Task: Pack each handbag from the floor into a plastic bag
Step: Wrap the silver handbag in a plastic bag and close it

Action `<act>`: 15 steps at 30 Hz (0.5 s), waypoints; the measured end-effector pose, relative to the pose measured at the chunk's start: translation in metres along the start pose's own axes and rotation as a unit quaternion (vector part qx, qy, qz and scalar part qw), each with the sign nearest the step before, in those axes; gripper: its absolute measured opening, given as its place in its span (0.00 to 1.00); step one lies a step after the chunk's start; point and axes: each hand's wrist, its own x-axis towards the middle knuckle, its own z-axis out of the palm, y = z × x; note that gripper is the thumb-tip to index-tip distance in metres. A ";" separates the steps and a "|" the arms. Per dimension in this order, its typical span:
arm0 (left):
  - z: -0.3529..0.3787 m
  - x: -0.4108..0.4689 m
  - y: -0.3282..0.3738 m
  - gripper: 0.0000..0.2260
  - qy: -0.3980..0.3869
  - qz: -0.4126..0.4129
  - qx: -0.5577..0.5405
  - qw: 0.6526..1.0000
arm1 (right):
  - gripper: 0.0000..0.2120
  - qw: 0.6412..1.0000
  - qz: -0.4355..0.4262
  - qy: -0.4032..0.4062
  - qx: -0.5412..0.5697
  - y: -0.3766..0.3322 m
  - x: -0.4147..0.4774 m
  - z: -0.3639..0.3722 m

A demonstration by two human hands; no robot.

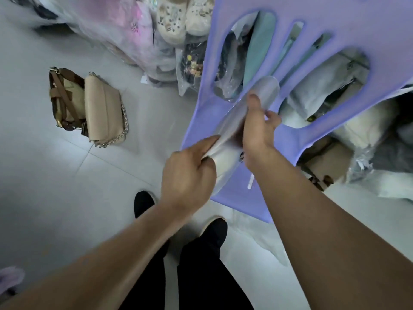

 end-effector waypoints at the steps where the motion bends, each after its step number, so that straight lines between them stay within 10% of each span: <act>1: -0.002 0.008 0.002 0.26 -0.021 0.003 -0.017 1.000 | 0.47 0.999 -0.006 0.030 0.027 0.000 0.005 -0.010; 6: -0.001 0.069 0.014 0.19 -0.133 -0.094 -0.086 0.983 | 0.39 0.990 -0.078 0.111 0.048 0.012 0.025 -0.058; 15: 0.034 0.108 -0.010 0.16 -0.016 -0.016 0.309 0.951 | 0.25 0.982 -0.029 0.019 -0.185 0.059 0.057 -0.111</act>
